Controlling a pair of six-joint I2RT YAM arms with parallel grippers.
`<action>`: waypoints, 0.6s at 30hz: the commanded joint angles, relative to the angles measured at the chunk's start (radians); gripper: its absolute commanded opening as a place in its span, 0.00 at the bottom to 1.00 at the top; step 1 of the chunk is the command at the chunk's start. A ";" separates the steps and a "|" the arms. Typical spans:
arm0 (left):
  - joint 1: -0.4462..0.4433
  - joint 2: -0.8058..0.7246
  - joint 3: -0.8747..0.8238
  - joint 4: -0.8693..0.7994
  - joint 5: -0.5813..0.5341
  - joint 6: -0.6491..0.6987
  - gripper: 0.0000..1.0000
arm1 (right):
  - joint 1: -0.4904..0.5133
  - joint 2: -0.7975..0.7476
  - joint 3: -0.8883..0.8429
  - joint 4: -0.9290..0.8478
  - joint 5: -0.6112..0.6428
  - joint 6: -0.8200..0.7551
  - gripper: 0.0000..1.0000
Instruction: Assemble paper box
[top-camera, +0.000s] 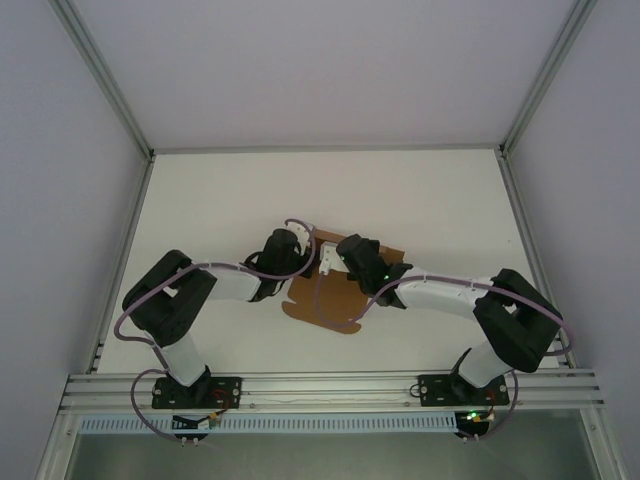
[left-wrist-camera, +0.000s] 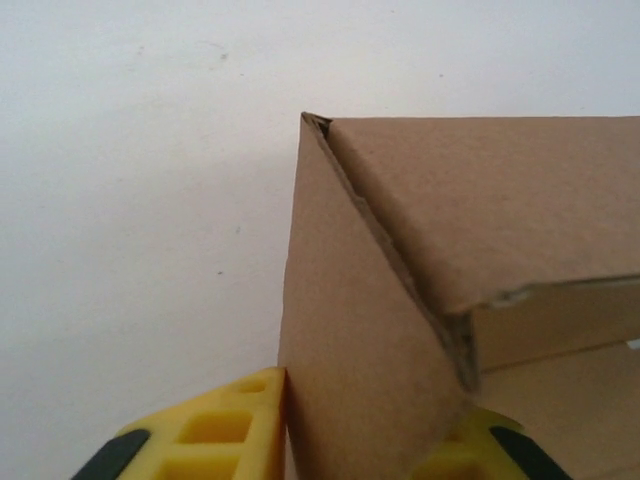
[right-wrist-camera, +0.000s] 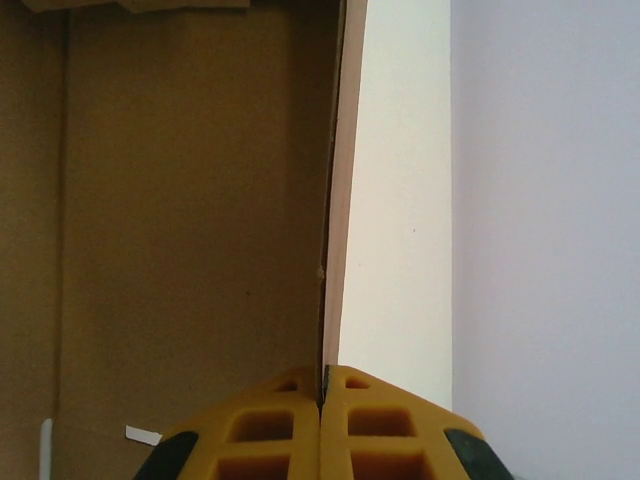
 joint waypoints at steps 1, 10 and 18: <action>-0.006 0.045 0.018 -0.011 -0.158 -0.012 0.16 | 0.038 -0.003 0.017 -0.085 -0.081 0.053 0.00; -0.019 0.071 -0.048 0.105 -0.138 -0.017 0.07 | 0.042 -0.178 0.041 -0.167 -0.119 0.332 0.38; -0.023 0.048 -0.074 0.172 -0.067 0.004 0.10 | -0.022 -0.530 -0.046 -0.083 -0.287 0.620 0.69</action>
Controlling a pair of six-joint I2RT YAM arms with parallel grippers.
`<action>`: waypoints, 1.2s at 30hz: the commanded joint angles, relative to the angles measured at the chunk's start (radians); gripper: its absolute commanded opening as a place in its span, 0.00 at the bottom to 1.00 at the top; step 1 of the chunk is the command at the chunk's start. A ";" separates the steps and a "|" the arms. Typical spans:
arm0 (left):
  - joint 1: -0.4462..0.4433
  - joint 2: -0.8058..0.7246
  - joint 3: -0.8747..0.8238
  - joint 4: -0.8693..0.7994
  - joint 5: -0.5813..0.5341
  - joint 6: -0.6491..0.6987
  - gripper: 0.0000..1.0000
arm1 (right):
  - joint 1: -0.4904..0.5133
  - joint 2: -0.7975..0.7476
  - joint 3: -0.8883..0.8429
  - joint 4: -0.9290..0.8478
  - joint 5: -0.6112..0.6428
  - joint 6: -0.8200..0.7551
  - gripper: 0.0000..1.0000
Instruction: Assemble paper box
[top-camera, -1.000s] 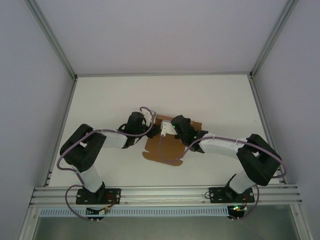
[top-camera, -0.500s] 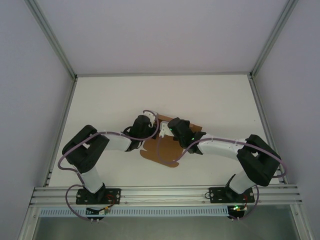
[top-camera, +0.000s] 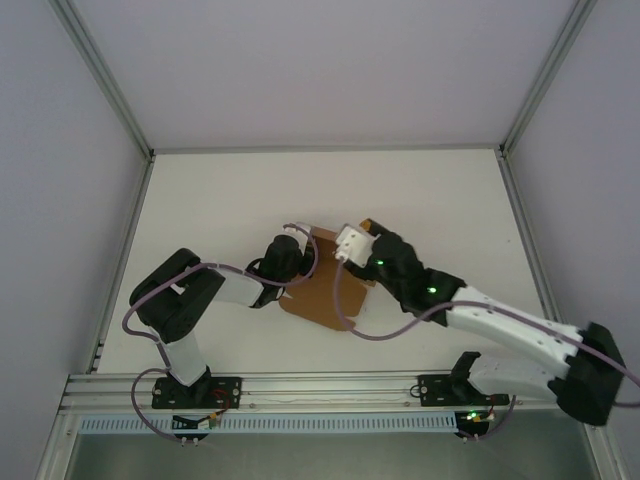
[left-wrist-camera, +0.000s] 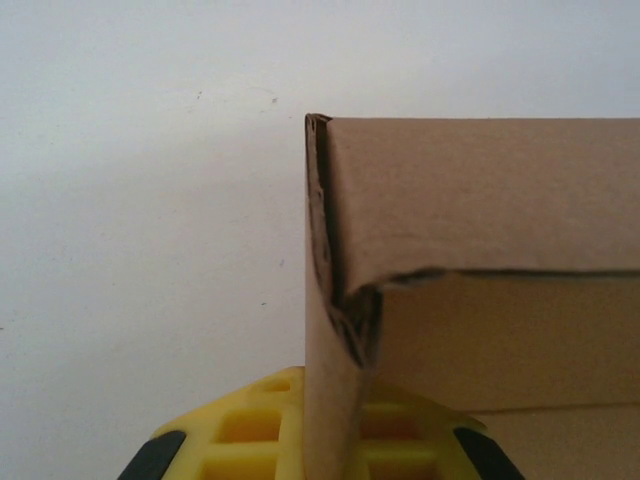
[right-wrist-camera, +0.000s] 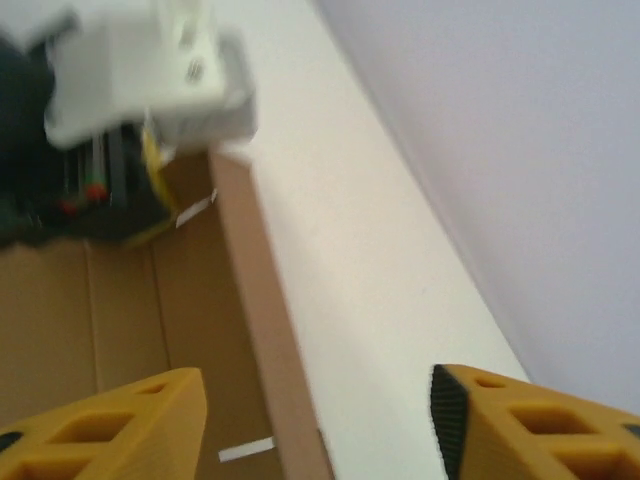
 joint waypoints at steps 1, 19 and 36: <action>-0.002 0.008 -0.026 0.011 0.048 0.013 0.10 | -0.076 -0.086 -0.020 0.031 -0.099 0.242 0.72; -0.056 0.118 0.074 0.123 0.059 0.024 0.14 | -0.247 0.532 0.527 -0.383 -0.325 0.585 0.15; -0.086 0.146 0.042 0.173 -0.001 0.027 0.15 | -0.261 0.688 0.487 -0.400 -0.642 0.642 0.00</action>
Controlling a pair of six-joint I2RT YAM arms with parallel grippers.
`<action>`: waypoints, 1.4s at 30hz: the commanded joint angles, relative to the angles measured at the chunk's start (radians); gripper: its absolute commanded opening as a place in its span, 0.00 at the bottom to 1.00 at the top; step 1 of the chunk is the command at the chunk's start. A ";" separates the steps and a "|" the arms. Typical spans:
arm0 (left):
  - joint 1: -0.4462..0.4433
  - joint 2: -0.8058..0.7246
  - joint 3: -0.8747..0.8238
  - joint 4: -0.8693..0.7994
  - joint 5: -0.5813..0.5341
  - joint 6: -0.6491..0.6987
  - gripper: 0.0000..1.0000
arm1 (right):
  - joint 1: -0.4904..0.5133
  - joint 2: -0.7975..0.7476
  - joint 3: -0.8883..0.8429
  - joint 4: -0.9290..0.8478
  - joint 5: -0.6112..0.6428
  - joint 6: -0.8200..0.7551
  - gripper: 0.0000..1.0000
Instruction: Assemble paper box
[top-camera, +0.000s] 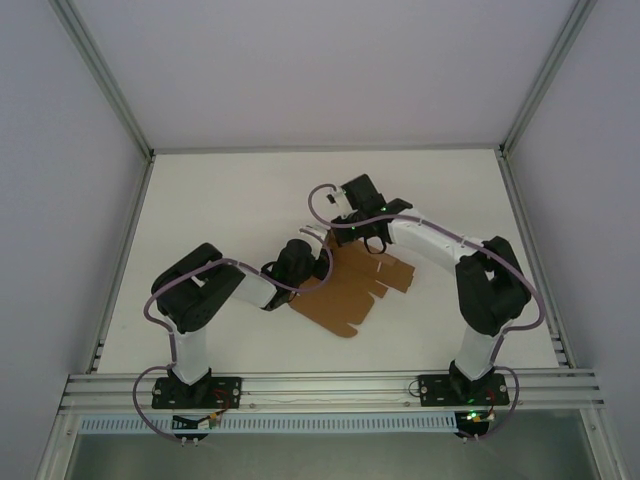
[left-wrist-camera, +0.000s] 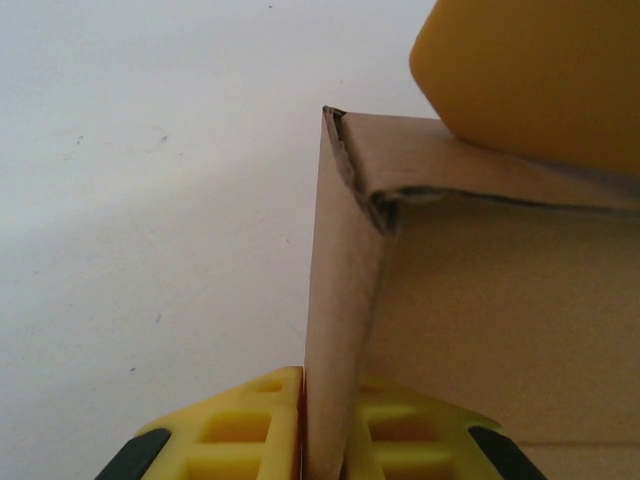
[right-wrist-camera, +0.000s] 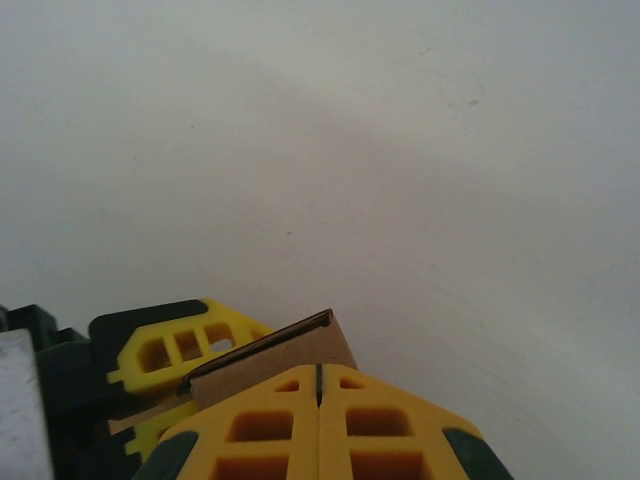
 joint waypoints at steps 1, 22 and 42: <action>-0.008 0.023 -0.011 0.026 -0.008 -0.020 0.15 | 0.017 -0.023 -0.067 -0.033 -0.156 0.023 0.00; -0.008 -0.025 -0.009 -0.065 -0.019 -0.052 0.24 | 0.149 -0.062 -0.223 -0.016 -0.066 0.041 0.00; -0.008 -0.086 -0.062 -0.049 -0.067 -0.099 0.26 | 0.260 -0.052 -0.210 -0.051 0.075 0.095 0.00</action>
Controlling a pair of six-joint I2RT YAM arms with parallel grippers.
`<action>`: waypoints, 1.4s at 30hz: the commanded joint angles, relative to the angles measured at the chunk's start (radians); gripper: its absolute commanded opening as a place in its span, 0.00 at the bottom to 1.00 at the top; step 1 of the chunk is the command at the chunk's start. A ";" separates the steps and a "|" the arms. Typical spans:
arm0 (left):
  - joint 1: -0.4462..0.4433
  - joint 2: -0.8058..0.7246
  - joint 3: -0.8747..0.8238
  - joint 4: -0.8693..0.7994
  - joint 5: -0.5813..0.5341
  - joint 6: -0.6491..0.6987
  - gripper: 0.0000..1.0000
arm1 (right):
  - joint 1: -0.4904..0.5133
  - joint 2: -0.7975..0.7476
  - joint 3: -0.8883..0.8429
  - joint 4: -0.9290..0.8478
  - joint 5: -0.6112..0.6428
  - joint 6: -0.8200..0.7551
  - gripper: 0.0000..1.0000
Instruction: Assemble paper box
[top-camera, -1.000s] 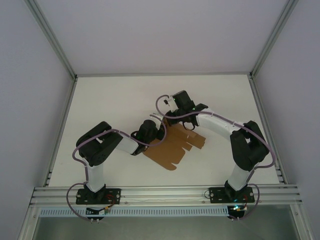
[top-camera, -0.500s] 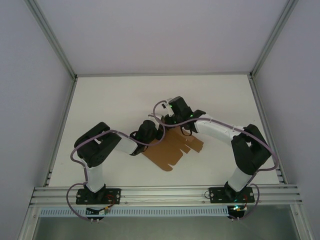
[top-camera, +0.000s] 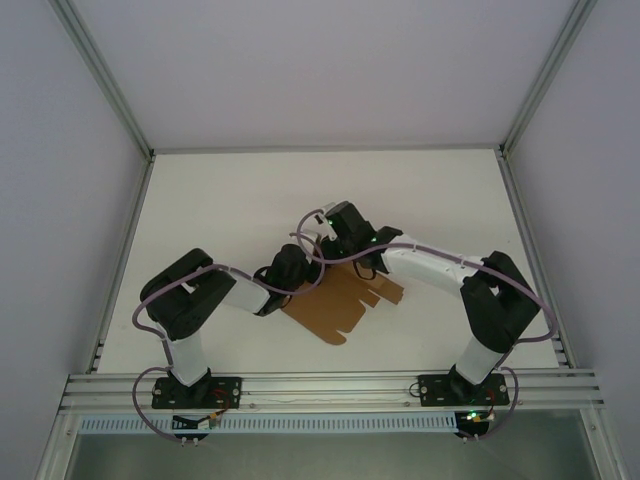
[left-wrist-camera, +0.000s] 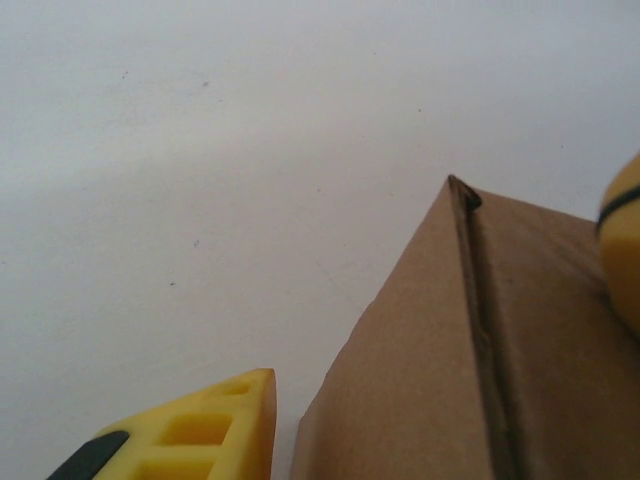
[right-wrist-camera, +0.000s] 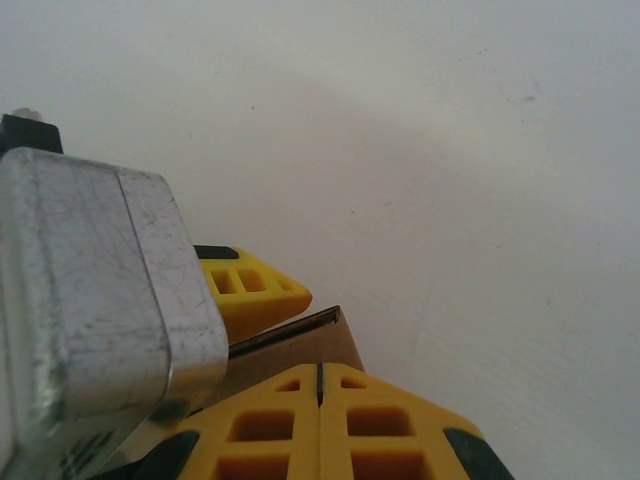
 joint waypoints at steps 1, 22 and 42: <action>-0.008 -0.008 0.022 -0.013 -0.049 0.005 0.23 | 0.083 0.042 -0.032 -0.198 -0.126 0.033 0.00; -0.037 -0.009 0.019 -0.048 -0.192 -0.037 0.26 | 0.100 0.025 -0.030 -0.157 -0.095 0.119 0.00; -0.037 -0.105 -0.012 -0.148 -0.249 -0.006 0.37 | 0.101 0.010 -0.022 -0.166 -0.064 0.110 0.00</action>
